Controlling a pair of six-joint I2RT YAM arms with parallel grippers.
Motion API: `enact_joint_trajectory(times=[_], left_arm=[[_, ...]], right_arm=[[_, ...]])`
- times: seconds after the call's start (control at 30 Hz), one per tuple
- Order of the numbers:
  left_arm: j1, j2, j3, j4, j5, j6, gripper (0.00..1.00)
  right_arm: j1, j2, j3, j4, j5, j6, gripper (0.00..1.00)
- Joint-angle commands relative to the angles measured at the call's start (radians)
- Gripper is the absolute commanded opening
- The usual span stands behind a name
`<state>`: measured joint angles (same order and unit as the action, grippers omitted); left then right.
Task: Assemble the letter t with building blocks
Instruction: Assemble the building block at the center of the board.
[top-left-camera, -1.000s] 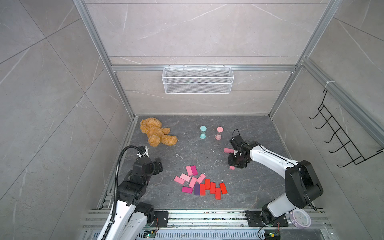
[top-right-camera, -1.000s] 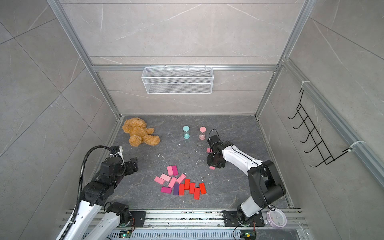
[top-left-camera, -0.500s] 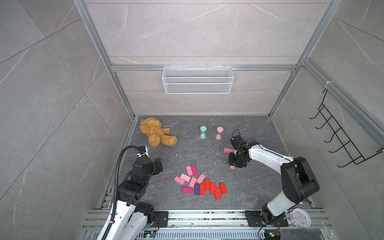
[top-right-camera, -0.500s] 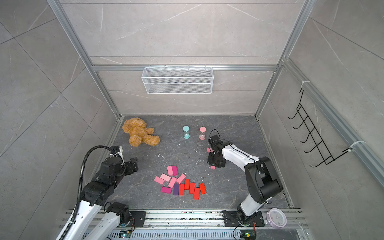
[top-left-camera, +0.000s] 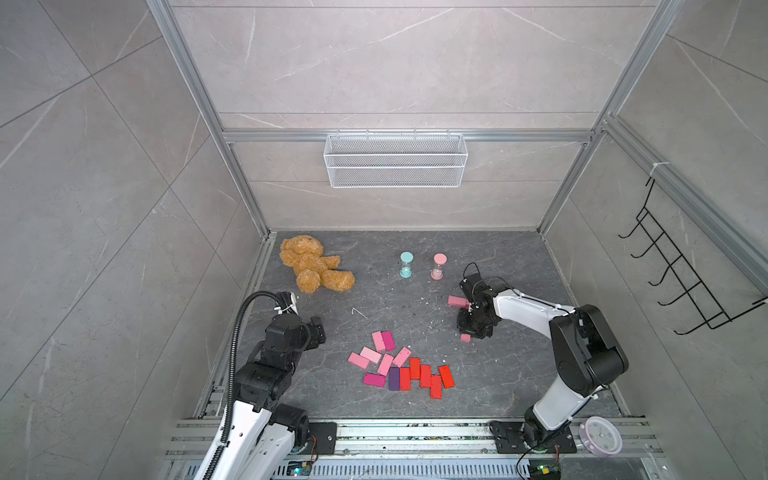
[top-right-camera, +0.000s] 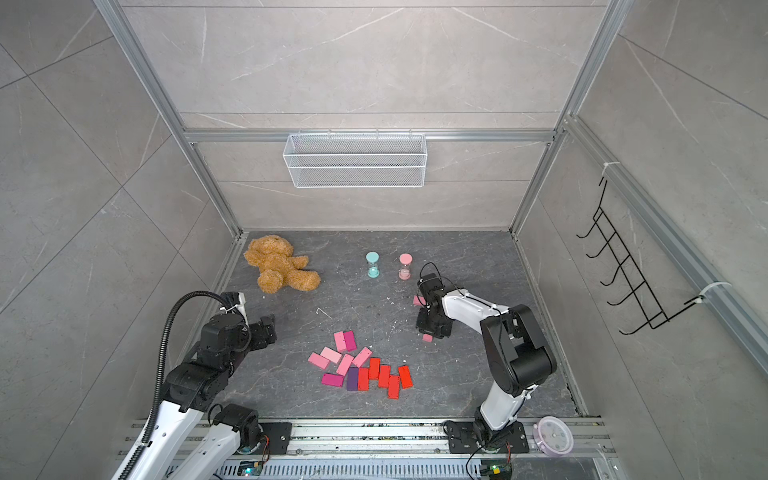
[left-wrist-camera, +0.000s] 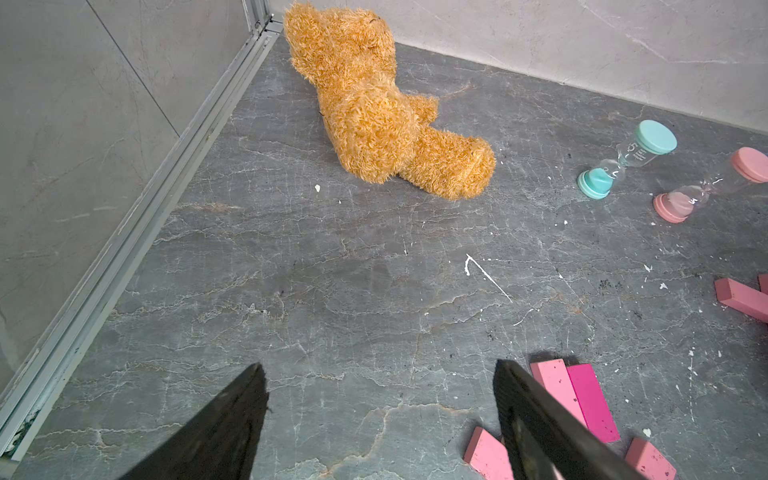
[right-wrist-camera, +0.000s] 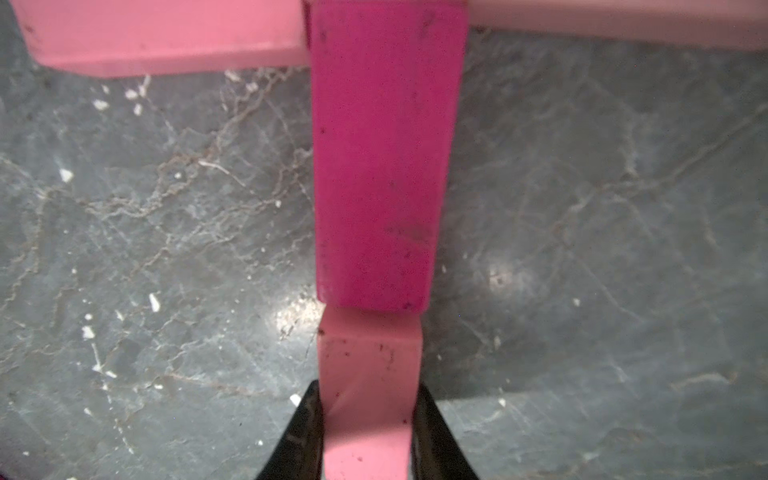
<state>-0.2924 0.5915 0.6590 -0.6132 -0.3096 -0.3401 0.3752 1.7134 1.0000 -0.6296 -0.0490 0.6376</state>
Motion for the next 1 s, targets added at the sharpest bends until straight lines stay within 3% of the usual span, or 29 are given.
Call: enact_joint_trajectory(times=[0.0, 0.97], left_arm=[[-0.002, -0.001, 0.028, -0.001, -0.009, 0.008, 0.88], [-0.003, 0.004, 0.028, -0.003, -0.009, 0.01, 0.88]], right_arm=[[-0.009, 0.025, -0.024, 0.015, 0.016, 0.023, 0.28], [-0.022, 0.059, -0.027, 0.024, 0.019, 0.001, 0.34]])
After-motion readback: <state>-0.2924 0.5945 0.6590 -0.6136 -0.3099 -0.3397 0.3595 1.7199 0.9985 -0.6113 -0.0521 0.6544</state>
